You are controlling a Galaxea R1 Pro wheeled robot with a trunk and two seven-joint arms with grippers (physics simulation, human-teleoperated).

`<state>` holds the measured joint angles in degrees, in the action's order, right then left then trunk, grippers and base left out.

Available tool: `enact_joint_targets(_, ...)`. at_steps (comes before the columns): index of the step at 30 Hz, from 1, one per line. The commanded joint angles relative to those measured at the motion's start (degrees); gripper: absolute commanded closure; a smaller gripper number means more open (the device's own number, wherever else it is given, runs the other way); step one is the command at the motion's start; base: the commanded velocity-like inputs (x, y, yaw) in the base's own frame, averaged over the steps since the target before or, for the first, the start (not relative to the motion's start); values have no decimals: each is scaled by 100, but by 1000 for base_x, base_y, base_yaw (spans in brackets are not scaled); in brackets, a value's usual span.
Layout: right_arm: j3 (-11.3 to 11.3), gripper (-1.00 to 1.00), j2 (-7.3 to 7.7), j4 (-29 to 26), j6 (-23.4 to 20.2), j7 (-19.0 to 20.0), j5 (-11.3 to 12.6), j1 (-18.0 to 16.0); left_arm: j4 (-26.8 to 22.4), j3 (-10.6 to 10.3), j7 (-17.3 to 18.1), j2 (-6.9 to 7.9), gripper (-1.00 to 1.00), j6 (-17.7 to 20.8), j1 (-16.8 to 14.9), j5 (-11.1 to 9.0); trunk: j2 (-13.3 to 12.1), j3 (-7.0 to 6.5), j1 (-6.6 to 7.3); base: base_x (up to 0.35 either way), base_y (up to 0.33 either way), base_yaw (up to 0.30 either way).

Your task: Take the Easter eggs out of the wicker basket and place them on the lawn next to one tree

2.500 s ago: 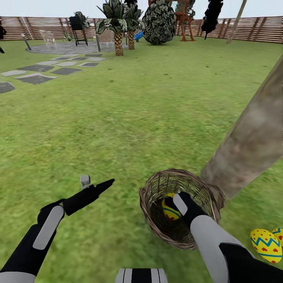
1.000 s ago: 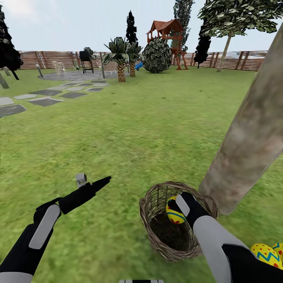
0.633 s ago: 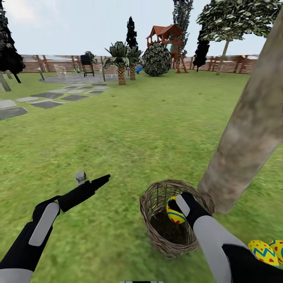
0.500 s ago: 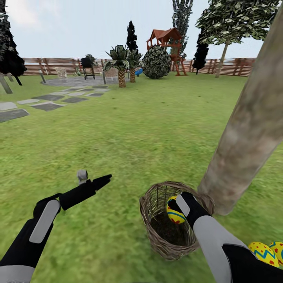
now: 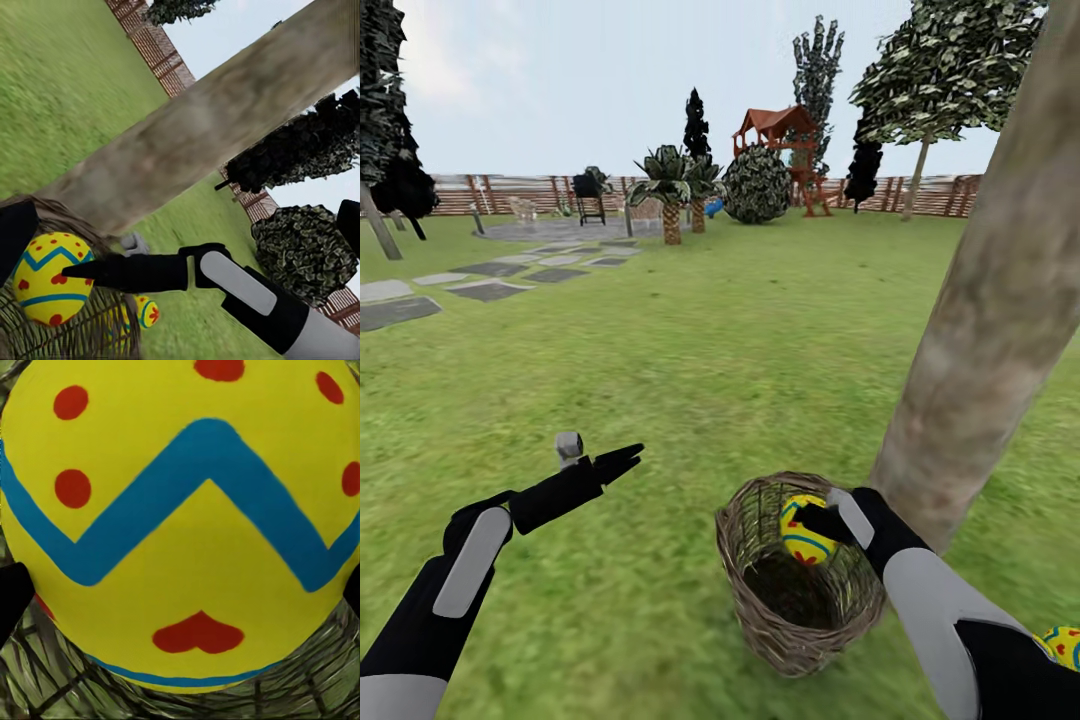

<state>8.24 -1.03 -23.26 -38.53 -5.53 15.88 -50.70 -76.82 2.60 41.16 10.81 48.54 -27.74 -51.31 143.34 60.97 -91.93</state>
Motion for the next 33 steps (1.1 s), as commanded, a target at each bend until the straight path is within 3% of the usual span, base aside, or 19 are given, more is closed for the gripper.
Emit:
enact_joint_targets(1,19,100,5,-11,-32,27,70,-1,2,4,8,0,-100,26,-3,-4,0,-18,6,-311,0,0)
enact_joint_targets(7,19,100,84,-4,-49,387,80,-1,16,-5,7,-8,-100,24,-3,6,-8,-151,22,-332,0,0)
enact_joint_targets(9,19,100,127,-4,-43,665,66,-1,18,-5,6,-8,-100,24,-3,7,-25,-193,34,-327,0,0)
enact_joint_targets(10,19,100,219,-4,-36,979,59,9,18,-5,6,-8,-100,24,-3,7,-65,-211,56,-152,0,0)
enact_joint_targets(11,25,100,427,-13,-21,1754,56,87,17,-5,6,-8,-100,24,-3,7,-105,-229,78,-32,0,0)
enact_joint_targets(12,27,100,525,-7,-9,2259,49,108,17,-5,6,-8,-100,24,-3,7,-145,-247,100,-13,0,0)
enact_joint_targets(15,31,100,806,9,2,3430,39,167,18,-5,1,-8,-100,24,-3,23,-266,-301,166,-4,0,0)
enact_joint_targets(18,36,100,967,6,15,4081,42,205,25,-5,-2,-8,-100,19,-3,34,-386,-355,232,0,0,0)
enact_joint_targets(25,45,100,1034,31,12,4295,77,210,27,-5,-2,-8,-100,20,-3,41,-667,-483,386,0,0,-10)
enact_joint_targets(33,47,100,1028,58,15,4324,89,243,15,7,18,0,-100,-16,-2,10,-947,-661,539,0,0,-197)
